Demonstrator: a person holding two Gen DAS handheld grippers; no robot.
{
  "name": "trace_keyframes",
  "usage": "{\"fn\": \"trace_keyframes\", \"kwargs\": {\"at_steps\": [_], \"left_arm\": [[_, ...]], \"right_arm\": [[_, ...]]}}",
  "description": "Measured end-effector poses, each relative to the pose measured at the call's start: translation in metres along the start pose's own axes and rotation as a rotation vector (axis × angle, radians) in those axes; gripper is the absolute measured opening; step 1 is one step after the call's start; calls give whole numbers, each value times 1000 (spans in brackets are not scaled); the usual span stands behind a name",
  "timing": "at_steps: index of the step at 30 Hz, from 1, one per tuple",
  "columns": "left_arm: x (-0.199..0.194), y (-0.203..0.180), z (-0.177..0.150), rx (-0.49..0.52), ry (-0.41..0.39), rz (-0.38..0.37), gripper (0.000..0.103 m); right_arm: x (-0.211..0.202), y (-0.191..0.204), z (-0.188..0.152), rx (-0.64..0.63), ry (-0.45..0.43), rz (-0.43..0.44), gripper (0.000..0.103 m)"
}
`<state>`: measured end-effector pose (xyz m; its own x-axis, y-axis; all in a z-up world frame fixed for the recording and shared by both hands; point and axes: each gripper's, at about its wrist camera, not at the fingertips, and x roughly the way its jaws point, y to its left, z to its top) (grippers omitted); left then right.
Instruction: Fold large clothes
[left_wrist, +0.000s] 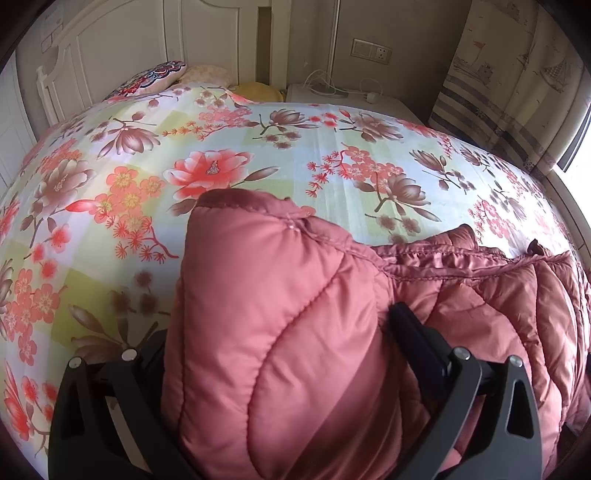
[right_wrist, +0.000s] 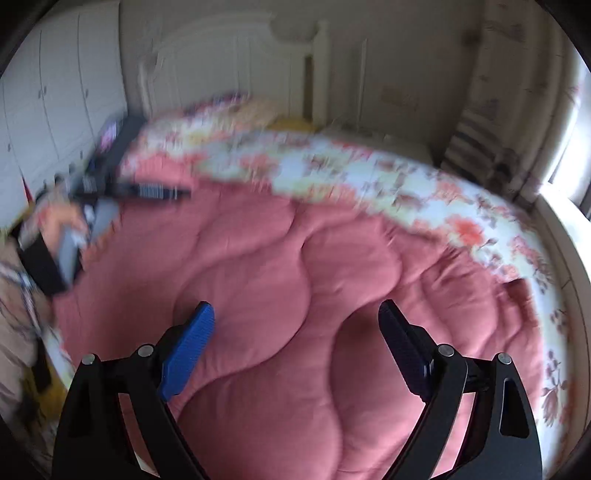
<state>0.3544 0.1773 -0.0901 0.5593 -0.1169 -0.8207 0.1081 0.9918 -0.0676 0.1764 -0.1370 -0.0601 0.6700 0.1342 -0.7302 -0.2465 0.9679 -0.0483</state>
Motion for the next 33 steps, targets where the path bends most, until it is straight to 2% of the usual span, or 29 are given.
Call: {"fn": "trace_keyframes", "kwargs": {"at_steps": [1, 3, 4, 5, 7, 10, 12, 13, 16, 18, 22, 23, 25, 29, 33], "left_arm": [[0, 0, 0, -3, 5, 0, 101], [-1, -1, 1, -4, 15, 10, 101], [-4, -2, 2, -6, 16, 32, 101], [-15, -6, 0, -4, -7, 87, 101], [-44, -21, -8, 28, -100, 145, 100], [-100, -68, -33, 184, -286, 130, 101], [-118, -98, -43, 287, -357, 137, 101], [-122, -110, -46, 319, -367, 131, 101], [-116, -149, -45, 379, -325, 43, 101], [-101, -166, -44, 382, -286, 28, 101], [-42, -182, -47, 392, -137, 34, 101], [-33, -176, -45, 359, -93, -11, 101], [-31, -160, -38, 281, -64, -78, 101], [-27, -156, -39, 265, -61, -100, 101], [-27, -155, -40, 261, -62, -102, 101]], "right_arm": [[2, 0, -4, 11, -26, 5, 87], [0, -7, -3, 46, -9, 30, 87], [-4, -9, -2, 57, 0, 26, 86], [-14, -12, 0, 67, 2, 3, 86], [-40, -18, -5, 80, -54, -10, 86], [-89, -43, -31, 141, -165, 52, 86], [-114, -65, -60, 212, -205, 87, 86], [-126, -77, -79, 261, -217, 118, 86], [-146, -107, -134, 424, -200, 264, 86], [-149, -116, -171, 517, -162, 339, 86], [-139, -114, -211, 614, -111, 336, 86], [-133, -114, -214, 642, -109, 354, 85], [-127, -115, -210, 657, -127, 371, 83], [-121, -100, -184, 630, -150, 384, 82], [-105, -79, -152, 612, -119, 307, 83]]}}
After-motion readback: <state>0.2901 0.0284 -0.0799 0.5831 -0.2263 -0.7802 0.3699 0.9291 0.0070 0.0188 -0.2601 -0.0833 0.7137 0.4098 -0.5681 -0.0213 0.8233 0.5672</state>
